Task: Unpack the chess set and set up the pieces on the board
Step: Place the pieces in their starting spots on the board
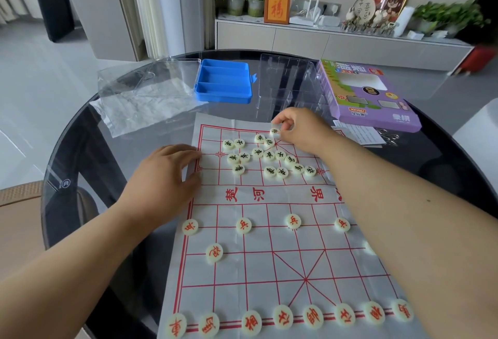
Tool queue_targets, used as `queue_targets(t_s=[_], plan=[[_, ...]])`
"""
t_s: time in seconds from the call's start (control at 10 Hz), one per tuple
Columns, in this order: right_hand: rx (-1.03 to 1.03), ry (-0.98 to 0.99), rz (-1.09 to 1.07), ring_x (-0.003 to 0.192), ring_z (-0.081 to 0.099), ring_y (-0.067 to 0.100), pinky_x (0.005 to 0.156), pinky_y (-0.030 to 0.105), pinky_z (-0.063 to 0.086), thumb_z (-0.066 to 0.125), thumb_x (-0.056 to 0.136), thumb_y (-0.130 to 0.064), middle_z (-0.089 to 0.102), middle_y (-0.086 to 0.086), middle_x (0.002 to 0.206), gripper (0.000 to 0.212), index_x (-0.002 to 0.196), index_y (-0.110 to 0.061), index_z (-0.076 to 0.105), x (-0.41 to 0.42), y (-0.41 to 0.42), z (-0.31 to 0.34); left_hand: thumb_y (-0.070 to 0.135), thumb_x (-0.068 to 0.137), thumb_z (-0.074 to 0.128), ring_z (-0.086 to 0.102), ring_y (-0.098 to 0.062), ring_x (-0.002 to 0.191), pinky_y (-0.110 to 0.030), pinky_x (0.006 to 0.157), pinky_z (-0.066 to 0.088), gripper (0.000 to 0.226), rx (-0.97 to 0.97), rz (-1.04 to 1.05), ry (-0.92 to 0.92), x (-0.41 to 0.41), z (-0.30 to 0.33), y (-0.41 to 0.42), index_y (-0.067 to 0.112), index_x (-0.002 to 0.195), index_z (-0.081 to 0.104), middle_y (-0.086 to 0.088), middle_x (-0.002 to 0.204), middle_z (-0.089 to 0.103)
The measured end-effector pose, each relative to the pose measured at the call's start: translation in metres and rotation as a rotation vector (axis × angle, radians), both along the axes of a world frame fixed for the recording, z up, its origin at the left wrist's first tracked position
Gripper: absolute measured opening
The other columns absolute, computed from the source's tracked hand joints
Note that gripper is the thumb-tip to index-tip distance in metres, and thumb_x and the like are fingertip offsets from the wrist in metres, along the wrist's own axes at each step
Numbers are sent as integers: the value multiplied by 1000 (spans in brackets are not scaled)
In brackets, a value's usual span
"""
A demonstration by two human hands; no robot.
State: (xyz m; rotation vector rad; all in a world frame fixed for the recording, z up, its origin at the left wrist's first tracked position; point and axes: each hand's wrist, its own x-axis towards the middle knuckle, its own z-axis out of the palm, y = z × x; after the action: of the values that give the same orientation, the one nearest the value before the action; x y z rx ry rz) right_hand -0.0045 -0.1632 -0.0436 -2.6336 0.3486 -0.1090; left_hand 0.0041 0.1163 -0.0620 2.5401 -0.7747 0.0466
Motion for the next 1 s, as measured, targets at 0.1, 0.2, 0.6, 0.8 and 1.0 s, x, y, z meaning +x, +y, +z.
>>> queue_targets(t_s=[0.1, 0.2, 0.6, 0.8, 1.0], plan=[[18, -40, -20, 100, 60, 20, 84, 28, 47, 52, 91, -3, 65, 3, 113, 33, 114, -21, 68, -5, -3, 2, 27, 92, 51, 38, -13, 130, -29, 107, 31, 42, -2, 1, 1, 1, 0, 0, 24, 134, 52, 7, 141, 46], [-45, -4, 25, 106, 58, 26, 89, 29, 44, 45, 92, 3, 62, 9, 120, 39, 114, -17, 70, -9, -4, 3, 26, 92, 52, 38, -13, 130, -29, 107, 31, 42, -3, -3, 1, 0, 0, 1, 23, 134, 52, 7, 141, 46], [-93, 47, 59, 104, 53, 23, 82, 27, 43, 38, 94, 4, 52, 6, 118, 50, 128, -25, 59, -16, -1, 5, 26, 92, 52, 38, -13, 130, -28, 106, 31, 42, -8, -3, -1, 1, 0, 0, 23, 134, 52, 7, 141, 46], [103, -22, 38, 89, 62, 18, 77, 30, 52, 65, 81, -7, 64, -2, 92, 19, 90, -24, 67, -34, 3, 14, 26, 92, 52, 38, -13, 130, -27, 105, 32, 42, -10, 3, 0, 1, -1, 0, 24, 134, 52, 7, 141, 46], [-22, 30, 97, 81, 55, 10, 72, 27, 48, 76, 73, -21, 51, -10, 90, 13, 83, -25, 70, -34, 11, 14, 27, 92, 53, 39, -13, 129, -27, 105, 33, 42, -11, 3, 0, 1, -1, 0, 24, 134, 52, 7, 140, 47]])
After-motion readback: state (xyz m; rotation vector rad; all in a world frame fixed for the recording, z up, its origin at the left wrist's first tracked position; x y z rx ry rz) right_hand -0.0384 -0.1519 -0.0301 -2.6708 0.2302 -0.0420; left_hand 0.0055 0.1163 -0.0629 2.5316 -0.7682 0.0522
